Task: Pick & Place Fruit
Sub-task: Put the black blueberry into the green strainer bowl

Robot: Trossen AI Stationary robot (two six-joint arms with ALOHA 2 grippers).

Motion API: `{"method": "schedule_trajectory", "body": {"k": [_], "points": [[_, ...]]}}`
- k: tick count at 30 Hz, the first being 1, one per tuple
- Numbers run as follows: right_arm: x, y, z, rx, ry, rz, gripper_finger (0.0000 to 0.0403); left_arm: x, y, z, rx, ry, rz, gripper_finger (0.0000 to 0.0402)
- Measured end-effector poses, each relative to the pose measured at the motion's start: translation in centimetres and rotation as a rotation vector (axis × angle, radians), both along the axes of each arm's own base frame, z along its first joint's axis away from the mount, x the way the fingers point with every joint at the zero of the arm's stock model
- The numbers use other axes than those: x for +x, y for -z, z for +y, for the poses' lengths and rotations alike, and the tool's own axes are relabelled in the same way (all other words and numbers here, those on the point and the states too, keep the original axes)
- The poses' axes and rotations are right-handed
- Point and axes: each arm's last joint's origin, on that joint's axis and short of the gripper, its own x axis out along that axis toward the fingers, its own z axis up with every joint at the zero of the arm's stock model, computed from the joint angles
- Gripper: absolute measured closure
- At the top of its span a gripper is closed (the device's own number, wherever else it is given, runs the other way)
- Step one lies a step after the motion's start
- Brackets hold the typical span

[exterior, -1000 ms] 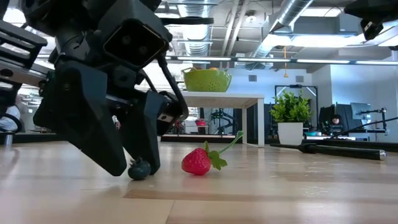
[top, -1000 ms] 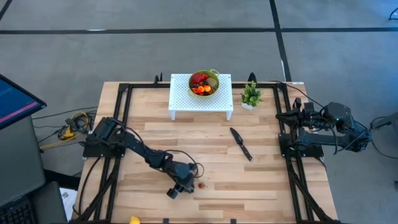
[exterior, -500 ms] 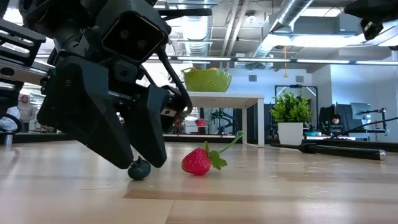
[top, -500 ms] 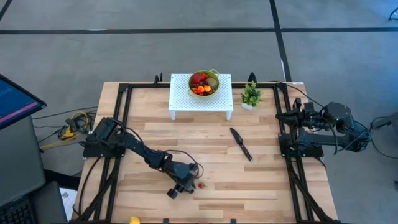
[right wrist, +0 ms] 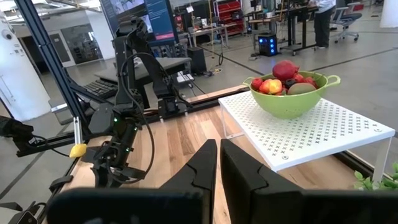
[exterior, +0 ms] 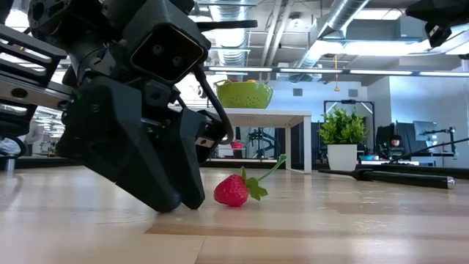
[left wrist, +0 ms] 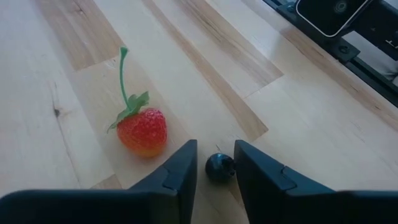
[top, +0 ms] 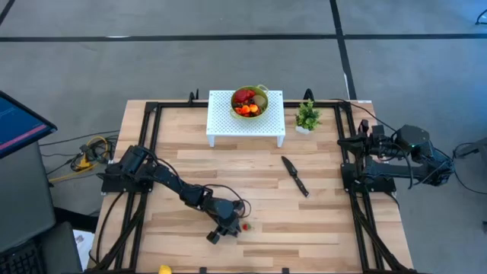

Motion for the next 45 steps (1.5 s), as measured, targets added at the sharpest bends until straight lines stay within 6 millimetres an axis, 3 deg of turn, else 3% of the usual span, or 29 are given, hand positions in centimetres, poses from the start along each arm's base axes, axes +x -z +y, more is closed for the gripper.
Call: {"method": "schedule_trajectory", "body": {"k": [11, 21, 25, 29, 34, 39, 45], "points": [[0.0, 0.0, 0.0, 0.0, 0.0, 0.0, 0.0386, 0.0, 0.0, 0.0, 0.001, 0.0, 0.005, 0.0344], [0.0, 0.0, 0.0, 0.0, 0.0, 0.0, 0.0386, 0.0, 0.0, 0.1, -0.003, 0.004, 0.008, 0.034], [0.0, 0.0, 0.0, 0.0, 0.0, 0.0, 0.0386, -0.4, -1.0, 0.3, 0.036, 0.042, -0.014, 0.034], [0.0, 0.0, 0.0, 0.0, 0.0, 0.0, 0.0386, 0.2, -5.0, 0.9, 0.051, 0.016, -0.189, 0.0339], [0.0, 0.0, 0.0, 0.0, 0.0, 0.0, 0.0386, 0.8, -10.5, 3.1, 0.103, -0.105, -0.453, 0.0339], [0.0, 0.0, 0.0, 0.0, 0.0, 0.001, 0.0386, 1.0, -15.9, 7.1, 0.072, -0.302, -0.724, 0.0339], [0.0, 0.0, 0.0, 0.0, 0.0, 0.0, 0.0386, 2.1, -20.5, 13.1, 0.008, -0.527, -0.831, 0.0339]]}}
